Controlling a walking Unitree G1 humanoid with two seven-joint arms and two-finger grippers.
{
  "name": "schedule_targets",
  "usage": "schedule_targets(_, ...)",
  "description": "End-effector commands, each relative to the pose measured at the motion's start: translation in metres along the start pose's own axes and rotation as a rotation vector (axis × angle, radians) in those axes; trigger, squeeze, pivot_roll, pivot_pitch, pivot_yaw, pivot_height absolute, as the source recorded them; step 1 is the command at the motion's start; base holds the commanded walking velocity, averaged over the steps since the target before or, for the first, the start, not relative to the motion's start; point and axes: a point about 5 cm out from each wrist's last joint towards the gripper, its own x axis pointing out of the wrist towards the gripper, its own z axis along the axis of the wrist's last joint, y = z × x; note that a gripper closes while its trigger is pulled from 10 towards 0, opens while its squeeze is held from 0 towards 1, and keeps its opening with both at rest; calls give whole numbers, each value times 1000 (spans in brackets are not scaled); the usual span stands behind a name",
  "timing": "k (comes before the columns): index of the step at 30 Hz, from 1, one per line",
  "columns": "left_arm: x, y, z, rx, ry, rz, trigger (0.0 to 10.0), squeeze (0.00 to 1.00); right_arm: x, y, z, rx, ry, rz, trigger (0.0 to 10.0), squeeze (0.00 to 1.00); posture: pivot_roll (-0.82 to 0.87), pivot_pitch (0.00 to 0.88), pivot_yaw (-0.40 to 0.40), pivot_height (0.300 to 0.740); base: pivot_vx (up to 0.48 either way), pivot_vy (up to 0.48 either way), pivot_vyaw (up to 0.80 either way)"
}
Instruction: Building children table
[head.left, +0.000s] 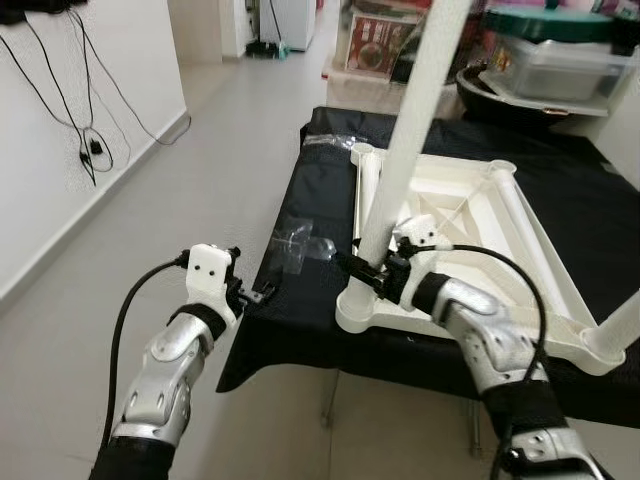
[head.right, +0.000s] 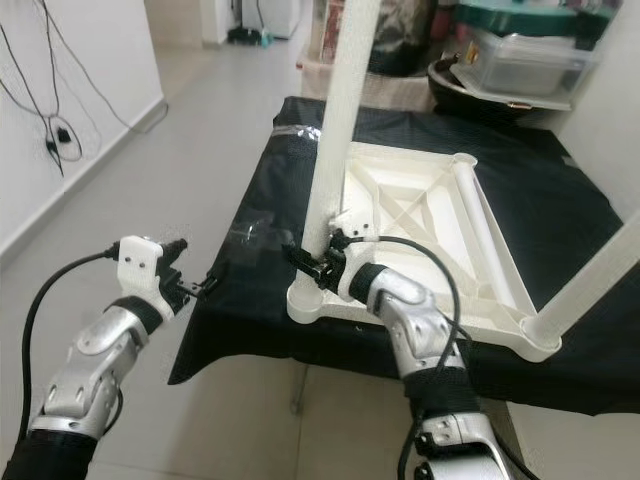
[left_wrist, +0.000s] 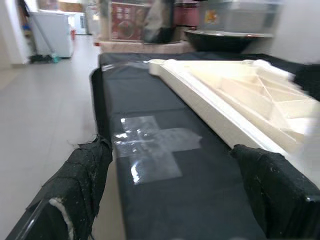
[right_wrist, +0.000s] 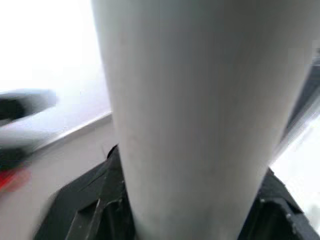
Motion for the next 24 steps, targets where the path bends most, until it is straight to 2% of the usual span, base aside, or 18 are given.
schedule_targets(1, -5, 5, -4, 8, 21, 14, 10000, 0, -20, -44, -39, 148, 141, -435, 0, 0, 127, 0, -92, 740, 0, 0, 0)
schedule_targets(3, -5, 5, -4, 8, 21, 14, 10000, 0, -20, -44, -39, 148, 141, -435, 0, 0, 127, 0, -92, 740, 0, 0, 0)
schedule_targets(4, -4, 4, -4, 11, 22, 10, 10000, 0, -32, -46, -53, 178, 174, -575, 0, 0, 125, 0, -87, 740, 0, 0, 0)
schedule_targets(5, -2, 4, -3, 13, 20, 6, 10000, 0, -42, -39, -66, 198, 212, -656, 0, 0, 129, 0, -84, 740, 0, 0, 0)
schedule_targets(7, 0, 4, -2, 14, 18, 3, 10000, 0, -49, -33, -73, 198, 230, -687, 0, 0, 129, 0, -84, 740, 0, 0, 0)
schedule_targets(8, 1, 4, 0, 14, 15, 2, 10000, 0, -49, -21, -71, 155, 222, -642, 10000, 0, 122, 0, -78, 740, 0, 0, 0)
schedule_targets(10, 1, 4, 0, 14, 13, 2, 10000, 0, -48, -12, -68, 126, 210, -596, 10000, 0, 122, 0, -78, 740, 0, 0, 0)
schedule_targets(11, 1, 2, -2, 11, 20, -6, 10000, 0, -40, 15, -40, 121, 38, -333, 10000, 1000, 103, 0, -65, 740, 0, 0, 0)
schedule_targets(12, 1, 1, -4, 10, 23, -10, 10000, 0, -39, 21, -31, 122, -26, -264, 10000, 1000, 103, 0, -65, 740, 0, 0, 0)
schedule_targets(13, 1, 1, -4, 10, 23, -10, 10000, 0, -39, 21, -31, 122, -26, -264, 10000, 1000, 103, 0, -65, 740, 0, 0, 0)
schedule_targets(14, 2, 0, -4, 7, 23, -16, 10000, 0, -35, 24, -22, 107, -55, -186, 10000, 1000, 102, 0, -65, 740, 0, 0, 0)
schedule_targets(16, 2, 0, -4, 7, 23, -16, 10000, 0, -35, 24, -22, 107, -55, -186, 10000, 1000, 102, 0, -65, 740, 0, 0, 0)
schedule_targets(17, 4, -1, -2, 6, 17, -20, 10000, 0, -27, 24, -16, 118, -34, -58, 10000, 0, 102, 0, -65, 740, 0, 0, 0)
schedule_targets(19, 6, -1, 0, 8, 13, -19, 10000, 0, -27, 27, -5, 122, -54, 129, 10000, 0, 100, 0, -70, 740, 0, 0, 0)
schedule_targets(20, 6, -1, 0, 8, 13, -19, 10000, 0, -27, 27, -5, 122, -54, 129, 10000, 0, 100, 0, -70, 740, 0, 0, 0)
schedule_targets(21, 7, 0, 0, 9, 11, -18, 10000, 0, -29, 28, 0, 109, -67, 212, 10000, 0, 100, 0, -70, 740, 0, 0, 0)
schedule_targets(23, 6, 0, 0, 8, 8, -12, 10000, 0, -41, 34, -1, 16, -59, 431, 10000, 0, 113, 0, -85, 740, 0, 0, 0)
schedule_targets(24, 6, 0, 0, 8, 8, -12, 10000, 0, -41, 34, -1, 16, -59, 431, 10000, 0, 113, 0, -85, 740, 0, 0, 0)
